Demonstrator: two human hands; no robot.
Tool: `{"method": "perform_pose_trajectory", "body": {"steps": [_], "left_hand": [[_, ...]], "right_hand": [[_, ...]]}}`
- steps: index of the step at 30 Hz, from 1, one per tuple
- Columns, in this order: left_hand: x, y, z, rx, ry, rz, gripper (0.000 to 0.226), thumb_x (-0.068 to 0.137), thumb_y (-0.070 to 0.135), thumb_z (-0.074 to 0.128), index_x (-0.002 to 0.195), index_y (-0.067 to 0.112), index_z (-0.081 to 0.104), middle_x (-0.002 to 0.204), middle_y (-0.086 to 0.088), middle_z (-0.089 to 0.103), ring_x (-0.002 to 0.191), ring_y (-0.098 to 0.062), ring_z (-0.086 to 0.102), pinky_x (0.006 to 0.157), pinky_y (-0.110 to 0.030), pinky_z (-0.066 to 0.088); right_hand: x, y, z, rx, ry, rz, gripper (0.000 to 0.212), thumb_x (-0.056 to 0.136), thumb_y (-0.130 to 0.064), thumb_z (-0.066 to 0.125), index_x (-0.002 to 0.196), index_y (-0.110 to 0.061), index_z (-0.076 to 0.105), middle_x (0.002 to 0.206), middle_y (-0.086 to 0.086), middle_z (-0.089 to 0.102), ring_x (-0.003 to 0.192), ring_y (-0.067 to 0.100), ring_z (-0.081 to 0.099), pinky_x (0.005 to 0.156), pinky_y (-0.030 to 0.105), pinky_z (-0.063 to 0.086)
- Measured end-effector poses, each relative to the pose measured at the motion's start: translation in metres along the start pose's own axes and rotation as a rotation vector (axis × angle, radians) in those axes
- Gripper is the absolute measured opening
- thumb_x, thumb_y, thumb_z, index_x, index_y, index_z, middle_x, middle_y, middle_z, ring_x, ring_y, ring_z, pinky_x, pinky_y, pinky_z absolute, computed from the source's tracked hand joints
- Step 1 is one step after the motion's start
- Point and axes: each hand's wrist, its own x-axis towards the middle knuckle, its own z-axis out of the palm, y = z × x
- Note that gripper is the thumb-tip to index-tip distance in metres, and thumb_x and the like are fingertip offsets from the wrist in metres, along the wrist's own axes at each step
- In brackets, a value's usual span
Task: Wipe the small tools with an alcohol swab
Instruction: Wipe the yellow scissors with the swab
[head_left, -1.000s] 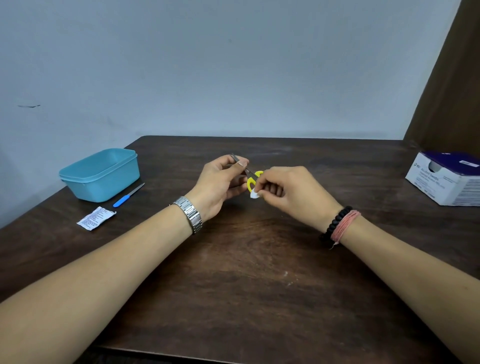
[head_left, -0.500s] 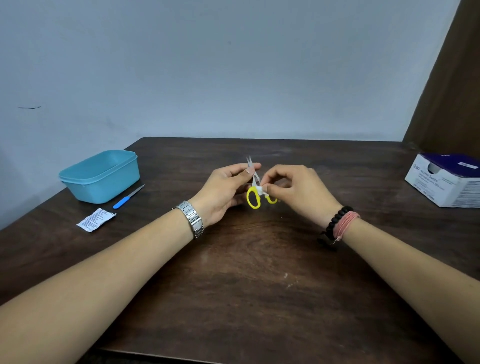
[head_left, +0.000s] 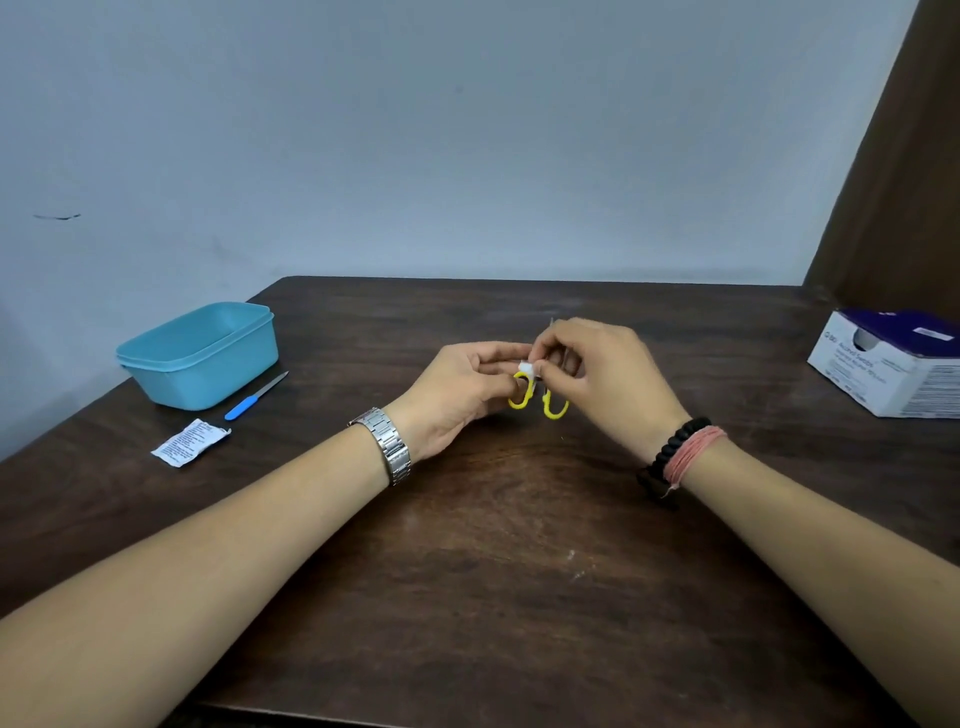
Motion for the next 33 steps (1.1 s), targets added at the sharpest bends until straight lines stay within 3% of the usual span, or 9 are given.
{"method": "perform_pose_trajectory", "body": {"steps": [6,10,16,21,26,33], "left_hand": [[0.000,0.000,0.002,0.020,-0.013,-0.025,0.036,0.088,-0.010,0.061,0.122,0.002,0.064,0.107,-0.014,0.073,0.092,-0.016,0.071,0.081,-0.027,0.058],[0.000,-0.001,0.002,0.050,0.012,-0.021,0.038,0.088,-0.012,0.059,0.123,0.002,0.063,0.103,-0.013,0.074,0.087,-0.014,0.071,0.080,-0.028,0.059],[-0.002,0.002,0.004,0.064,0.023,-0.025,0.036,0.088,-0.012,0.059,0.120,0.004,0.064,0.106,-0.012,0.074,0.086,-0.014,0.072,0.080,-0.027,0.059],[-0.003,0.001,0.003,0.090,0.046,-0.027,0.035,0.086,-0.006,0.066,0.120,0.001,0.064,0.105,-0.014,0.074,0.093,-0.018,0.071,0.086,-0.032,0.057],[-0.001,0.002,0.002,0.132,0.083,-0.026,0.029,0.089,-0.008,0.061,0.113,0.006,0.067,0.102,-0.009,0.075,0.083,-0.012,0.072,0.079,-0.026,0.059],[0.001,0.001,0.000,0.168,0.132,0.002,0.025,0.090,-0.006,0.062,0.104,0.014,0.070,0.099,-0.007,0.076,0.091,-0.018,0.073,0.086,-0.032,0.059]], "right_hand": [[0.004,0.011,-0.006,-0.081,0.031,0.019,0.003,0.086,-0.023,0.067,0.084,-0.025,0.065,0.069,-0.010,0.057,0.067,0.007,0.053,0.061,0.026,0.044],[0.002,0.011,-0.004,-0.060,-0.098,-0.055,0.009,0.085,-0.015,0.066,0.086,-0.024,0.066,0.072,-0.009,0.059,0.067,0.008,0.055,0.065,0.032,0.051],[0.008,0.022,-0.007,-0.078,0.034,0.030,0.009,0.085,-0.017,0.067,0.084,-0.025,0.066,0.068,-0.011,0.058,0.065,0.006,0.055,0.063,0.027,0.049],[0.004,0.017,-0.002,-0.004,-0.125,-0.037,0.008,0.085,-0.016,0.070,0.085,-0.025,0.070,0.069,-0.010,0.061,0.065,0.008,0.057,0.065,0.030,0.052],[0.009,0.032,-0.005,-0.029,-0.003,0.078,0.006,0.085,-0.018,0.070,0.084,-0.024,0.069,0.067,-0.009,0.061,0.063,0.006,0.054,0.068,0.036,0.053],[0.008,0.025,-0.002,0.031,-0.042,0.062,0.008,0.086,-0.017,0.070,0.091,-0.023,0.072,0.073,-0.011,0.065,0.071,0.006,0.061,0.073,0.029,0.053]]}}
